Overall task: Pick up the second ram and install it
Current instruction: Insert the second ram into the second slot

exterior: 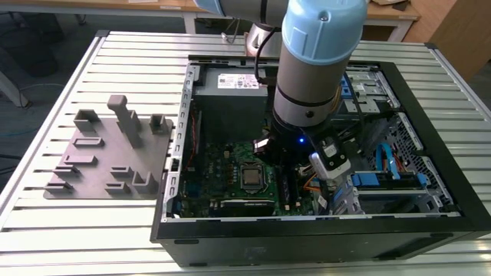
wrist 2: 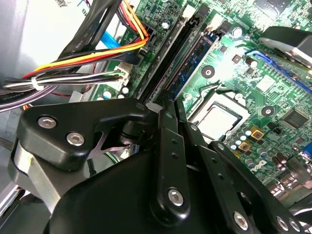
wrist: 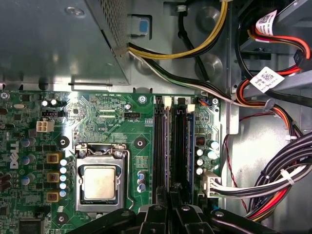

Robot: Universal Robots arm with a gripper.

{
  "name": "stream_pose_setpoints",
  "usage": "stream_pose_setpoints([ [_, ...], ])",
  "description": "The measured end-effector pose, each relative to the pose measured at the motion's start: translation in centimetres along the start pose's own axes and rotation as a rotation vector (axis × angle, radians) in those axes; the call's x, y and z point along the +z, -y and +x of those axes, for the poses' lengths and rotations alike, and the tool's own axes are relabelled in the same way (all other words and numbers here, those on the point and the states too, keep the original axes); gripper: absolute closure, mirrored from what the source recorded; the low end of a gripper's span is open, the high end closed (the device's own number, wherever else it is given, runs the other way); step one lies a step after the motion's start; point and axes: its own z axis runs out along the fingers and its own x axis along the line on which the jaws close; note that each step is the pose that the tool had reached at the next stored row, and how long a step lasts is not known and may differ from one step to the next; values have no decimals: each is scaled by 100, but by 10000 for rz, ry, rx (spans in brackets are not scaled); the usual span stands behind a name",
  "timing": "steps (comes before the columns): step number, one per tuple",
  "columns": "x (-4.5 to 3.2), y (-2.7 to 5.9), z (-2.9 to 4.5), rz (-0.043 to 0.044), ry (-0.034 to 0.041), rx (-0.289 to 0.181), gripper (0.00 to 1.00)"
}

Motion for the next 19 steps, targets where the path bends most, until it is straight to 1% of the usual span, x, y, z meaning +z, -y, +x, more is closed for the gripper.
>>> stream_pose_setpoints([
  [2, -7, -1, 0, -10, 3, 6, 89],
  [4, -28, -1, -1, -1, 0, 8, 89],
  [8, -30, -1, -1, -4, 1, 9, 89],
  [10, -27, 0, 0, -3, 0, 12, 89],
  [15, -6, 0, 1, -39, -5, 18, 89],
  [19, 8, 1, 1, -51, -7, 19, 89],
])
